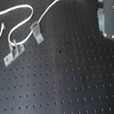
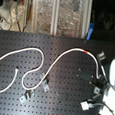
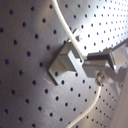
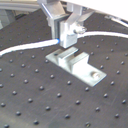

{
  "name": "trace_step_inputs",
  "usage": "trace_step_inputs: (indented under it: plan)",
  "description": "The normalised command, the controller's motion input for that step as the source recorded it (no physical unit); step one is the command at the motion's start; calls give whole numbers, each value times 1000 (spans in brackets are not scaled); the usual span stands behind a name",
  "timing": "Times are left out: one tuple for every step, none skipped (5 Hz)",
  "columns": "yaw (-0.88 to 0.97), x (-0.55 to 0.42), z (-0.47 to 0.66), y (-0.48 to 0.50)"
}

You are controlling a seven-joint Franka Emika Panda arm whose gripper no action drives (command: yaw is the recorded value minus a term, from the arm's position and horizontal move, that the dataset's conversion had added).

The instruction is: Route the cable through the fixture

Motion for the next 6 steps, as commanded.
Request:
trace_step_inputs:
  plan:
    - [106,-271,66,79]
    - [0,0,46,0]
    - [-57,-93,263,-18]
    - [0,1,37,1]
    - [0,-156,279,-4]
    - [-46,-39,28,0]
